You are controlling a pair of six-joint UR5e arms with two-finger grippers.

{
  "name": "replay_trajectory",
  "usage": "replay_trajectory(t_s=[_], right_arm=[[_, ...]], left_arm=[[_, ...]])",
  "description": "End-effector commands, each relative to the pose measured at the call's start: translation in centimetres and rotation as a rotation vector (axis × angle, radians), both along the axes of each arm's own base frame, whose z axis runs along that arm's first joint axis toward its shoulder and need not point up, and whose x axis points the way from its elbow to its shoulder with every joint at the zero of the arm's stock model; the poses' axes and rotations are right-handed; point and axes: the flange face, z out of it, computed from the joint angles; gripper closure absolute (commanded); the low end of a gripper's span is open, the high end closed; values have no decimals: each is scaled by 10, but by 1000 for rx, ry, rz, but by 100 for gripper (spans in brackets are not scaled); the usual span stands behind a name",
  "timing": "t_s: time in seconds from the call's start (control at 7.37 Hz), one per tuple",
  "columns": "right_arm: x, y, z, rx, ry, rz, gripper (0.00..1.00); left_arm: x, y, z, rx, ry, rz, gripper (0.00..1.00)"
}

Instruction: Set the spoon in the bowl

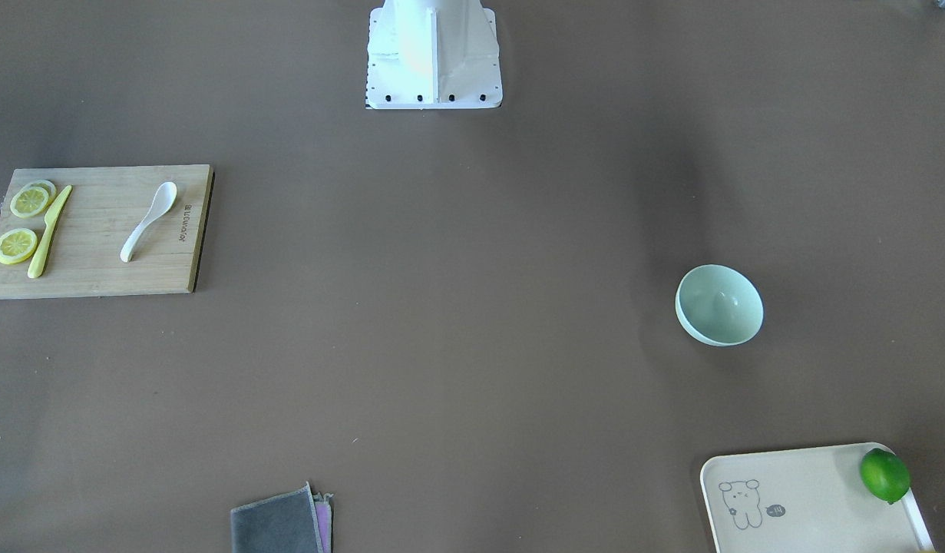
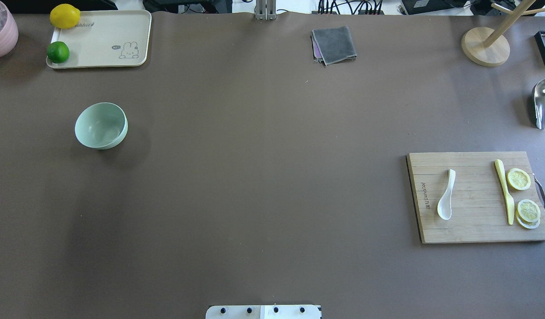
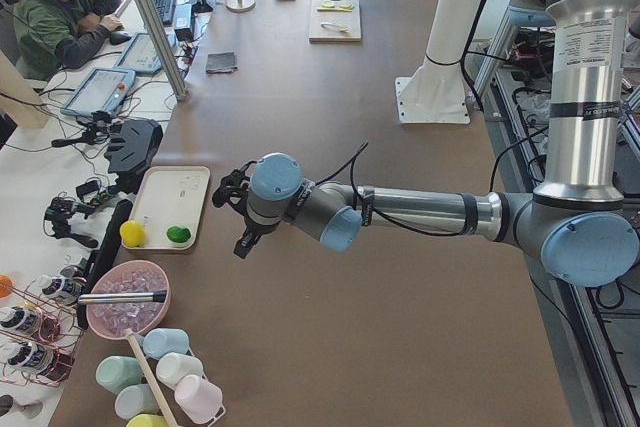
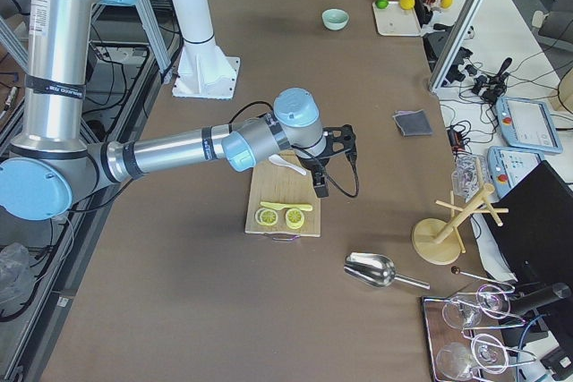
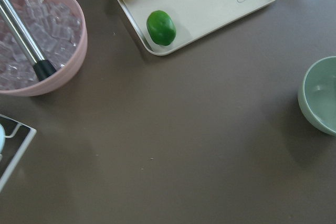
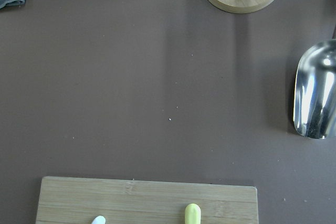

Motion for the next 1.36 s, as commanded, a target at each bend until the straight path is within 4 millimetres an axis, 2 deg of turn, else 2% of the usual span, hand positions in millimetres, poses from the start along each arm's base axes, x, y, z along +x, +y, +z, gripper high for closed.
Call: replay_trajectory(t_s=[0.0, 0.14, 0.27, 0.41, 0.54, 0.68, 0.81, 0.95, 1.09, 1.22], right_arm=[[-86, 7, -7, -34, 23, 71, 0], [-101, 9, -12, -25, 13, 76, 0], [-101, 9, -12, -22, 12, 73, 0], [-102, 9, -13, -19, 11, 73, 0], [-102, 9, -13, -19, 11, 73, 0], [-102, 9, -14, -18, 10, 73, 0], [-102, 9, -14, -18, 10, 73, 0], [-102, 9, -14, -18, 10, 73, 0], [-102, 9, -14, -18, 10, 73, 0], [-102, 9, -14, -18, 10, 72, 0]], left_arm=[[82, -16, -16, -142, 59, 11, 1], [110, -32, -13, -154, 98, 3, 1], [140, -48, -3, -154, 124, -17, 1], [185, -55, -6, -150, 125, -66, 1], [233, -51, -20, -164, 139, -68, 2], [257, -50, -27, -159, 132, -70, 2], [270, -46, -21, -153, 116, -68, 2], [273, -44, -20, -152, 116, -62, 4], [276, -43, -18, -154, 113, -58, 30], [276, -43, -18, -154, 113, -57, 71]])
